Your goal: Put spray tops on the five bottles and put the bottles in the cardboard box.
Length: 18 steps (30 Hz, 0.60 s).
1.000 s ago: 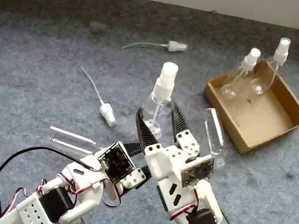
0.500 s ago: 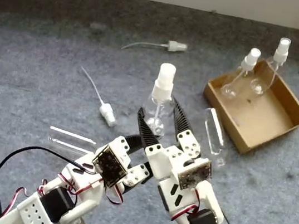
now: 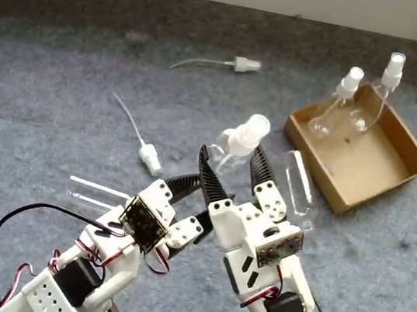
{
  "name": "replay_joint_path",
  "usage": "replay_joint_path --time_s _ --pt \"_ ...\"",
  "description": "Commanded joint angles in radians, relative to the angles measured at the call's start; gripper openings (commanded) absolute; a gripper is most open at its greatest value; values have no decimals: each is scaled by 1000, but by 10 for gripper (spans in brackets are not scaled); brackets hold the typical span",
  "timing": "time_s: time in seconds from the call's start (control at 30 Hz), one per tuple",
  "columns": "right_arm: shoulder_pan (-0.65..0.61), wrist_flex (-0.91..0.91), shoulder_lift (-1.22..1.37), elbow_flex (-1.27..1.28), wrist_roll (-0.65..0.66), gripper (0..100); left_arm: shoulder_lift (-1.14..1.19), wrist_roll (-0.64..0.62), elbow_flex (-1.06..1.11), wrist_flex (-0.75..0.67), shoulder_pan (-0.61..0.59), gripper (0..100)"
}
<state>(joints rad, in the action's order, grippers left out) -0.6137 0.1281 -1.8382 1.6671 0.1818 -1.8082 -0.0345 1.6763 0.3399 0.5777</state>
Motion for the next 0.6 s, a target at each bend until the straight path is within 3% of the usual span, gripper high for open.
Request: replay_joint_path --time_s 0.0,0.43,0.57 --pt "-16 19 -2 79 14 70 -22 -8 18 -91 -104 95" --pt "-12 19 -2 79 15 70 -22 -5 18 -83 -111 95" --pt "85 19 -2 74 17 70 -22 -3 18 -12 -117 95"
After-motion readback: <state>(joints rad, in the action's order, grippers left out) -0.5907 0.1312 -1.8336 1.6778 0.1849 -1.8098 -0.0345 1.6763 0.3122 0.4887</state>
